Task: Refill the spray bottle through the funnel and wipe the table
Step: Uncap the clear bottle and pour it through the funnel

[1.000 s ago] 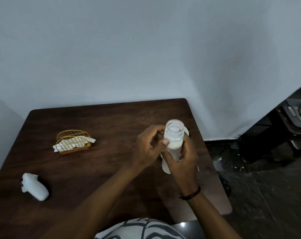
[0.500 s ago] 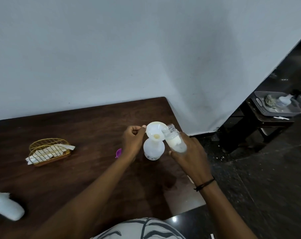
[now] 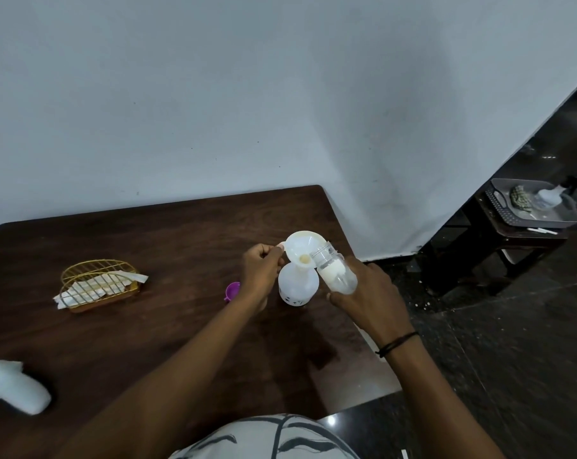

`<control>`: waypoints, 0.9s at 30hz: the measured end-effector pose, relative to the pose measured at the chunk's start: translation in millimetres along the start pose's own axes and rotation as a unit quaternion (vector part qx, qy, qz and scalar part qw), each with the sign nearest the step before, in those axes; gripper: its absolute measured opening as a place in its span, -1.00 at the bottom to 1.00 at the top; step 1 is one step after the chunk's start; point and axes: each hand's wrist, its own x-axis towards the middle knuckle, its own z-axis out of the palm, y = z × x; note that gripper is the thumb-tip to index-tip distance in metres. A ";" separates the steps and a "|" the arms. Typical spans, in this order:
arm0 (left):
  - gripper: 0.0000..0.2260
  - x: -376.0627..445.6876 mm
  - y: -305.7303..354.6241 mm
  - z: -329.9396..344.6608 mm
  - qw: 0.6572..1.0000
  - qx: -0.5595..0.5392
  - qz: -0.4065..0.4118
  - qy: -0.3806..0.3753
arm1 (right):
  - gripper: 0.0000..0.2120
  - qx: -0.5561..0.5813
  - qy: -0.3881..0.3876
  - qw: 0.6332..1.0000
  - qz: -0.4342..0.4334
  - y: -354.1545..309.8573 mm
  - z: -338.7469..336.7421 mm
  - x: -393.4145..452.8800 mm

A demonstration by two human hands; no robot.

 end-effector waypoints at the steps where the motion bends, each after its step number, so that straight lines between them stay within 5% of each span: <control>1: -0.79 -0.2 0.3 0.1 1.000 -0.001 -0.001 -0.002 | -0.64 0.004 -0.002 1.000 0.004 0.5 -0.5 0.0; 6: -0.79 -1.4 2.4 1.5 1.000 -0.004 -0.002 -0.014 | -0.49 -0.007 -0.020 1.000 0.021 4.3 -1.7 2.8; 27: -0.81 -4.2 3.1 2.3 1.000 -0.025 -0.011 -0.014 | -0.39 -0.060 -0.036 0.998 0.011 2.5 -4.8 6.8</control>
